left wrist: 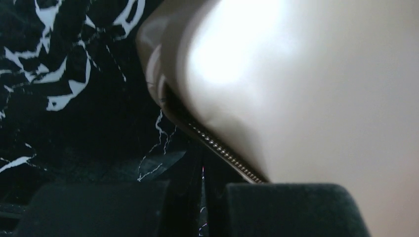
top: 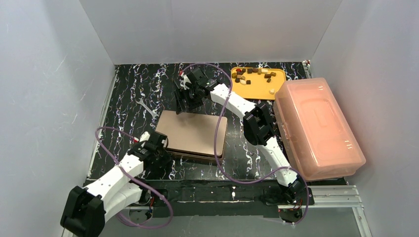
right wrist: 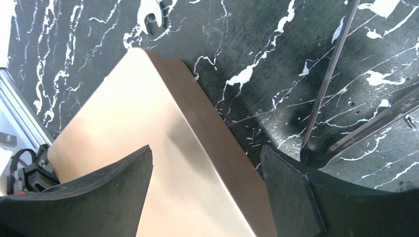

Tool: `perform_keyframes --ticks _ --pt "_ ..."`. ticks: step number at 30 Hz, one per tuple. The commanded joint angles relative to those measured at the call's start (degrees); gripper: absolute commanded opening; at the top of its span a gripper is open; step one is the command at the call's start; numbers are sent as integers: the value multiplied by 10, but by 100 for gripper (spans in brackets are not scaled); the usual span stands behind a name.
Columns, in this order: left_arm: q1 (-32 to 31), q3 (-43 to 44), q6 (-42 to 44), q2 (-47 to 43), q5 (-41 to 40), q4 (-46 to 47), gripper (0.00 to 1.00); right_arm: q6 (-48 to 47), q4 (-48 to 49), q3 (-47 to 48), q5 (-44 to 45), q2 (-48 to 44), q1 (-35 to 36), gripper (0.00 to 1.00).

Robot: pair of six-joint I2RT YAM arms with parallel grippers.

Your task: Pack the chocolate

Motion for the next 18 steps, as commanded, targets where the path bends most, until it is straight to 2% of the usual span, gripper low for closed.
perform_keyframes --ticks 1,8,18 --pt "76 44 102 49 48 53 0 -7 0 25 -7 20 -4 88" --pt "109 71 129 59 65 30 0 -4 9 13 -13 18 -4 88" --pt "112 77 76 -24 7 -89 0 -15 40 -32 -18 -17 -3 87"
